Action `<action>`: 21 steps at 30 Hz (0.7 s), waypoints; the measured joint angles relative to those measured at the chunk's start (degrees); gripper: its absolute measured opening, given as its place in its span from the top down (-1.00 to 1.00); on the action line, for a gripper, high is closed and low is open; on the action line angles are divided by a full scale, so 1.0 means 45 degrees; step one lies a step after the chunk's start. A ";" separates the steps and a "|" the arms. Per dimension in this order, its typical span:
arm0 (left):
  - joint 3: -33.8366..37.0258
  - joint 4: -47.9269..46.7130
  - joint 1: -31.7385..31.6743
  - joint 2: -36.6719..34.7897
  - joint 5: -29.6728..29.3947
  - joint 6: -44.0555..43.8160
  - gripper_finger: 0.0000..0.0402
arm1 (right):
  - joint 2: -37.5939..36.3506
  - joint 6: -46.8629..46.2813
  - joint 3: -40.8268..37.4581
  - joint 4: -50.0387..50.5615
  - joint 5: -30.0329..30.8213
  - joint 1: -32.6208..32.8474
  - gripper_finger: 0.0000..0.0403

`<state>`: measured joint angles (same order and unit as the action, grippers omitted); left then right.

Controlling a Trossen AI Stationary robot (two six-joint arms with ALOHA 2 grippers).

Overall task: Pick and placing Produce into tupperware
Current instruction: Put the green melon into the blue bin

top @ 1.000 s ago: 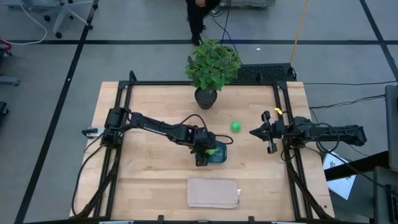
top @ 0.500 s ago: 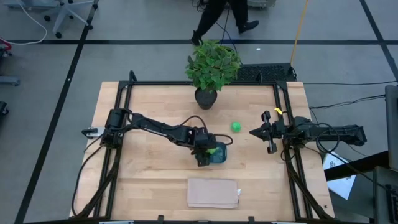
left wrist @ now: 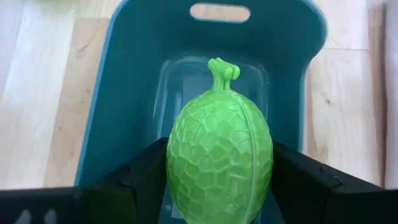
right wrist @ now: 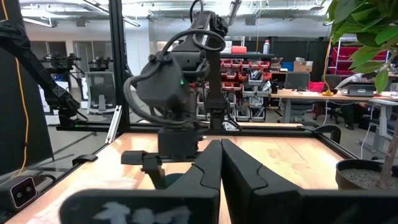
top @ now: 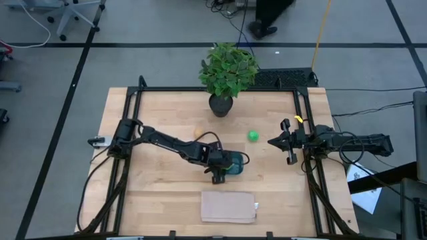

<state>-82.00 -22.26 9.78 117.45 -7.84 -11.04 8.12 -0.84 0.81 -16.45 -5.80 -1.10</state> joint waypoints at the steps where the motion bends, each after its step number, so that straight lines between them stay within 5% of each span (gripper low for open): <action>1: 0.0000 0.0026 0.0030 0.0000 -0.0053 0.0009 -0.20 | 0.0000 0.0000 0.0001 0.0000 0.0003 0.0002 1.00; 21: -0.0005 -0.0149 -0.0167 0.0284 0.0703 0.0054 -0.20 | 0.0000 0.0000 0.0002 0.0006 0.0003 0.0002 1.00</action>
<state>-82.02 -22.92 9.02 118.73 -4.68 -10.80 8.12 -0.84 0.82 -16.42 -5.79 -1.10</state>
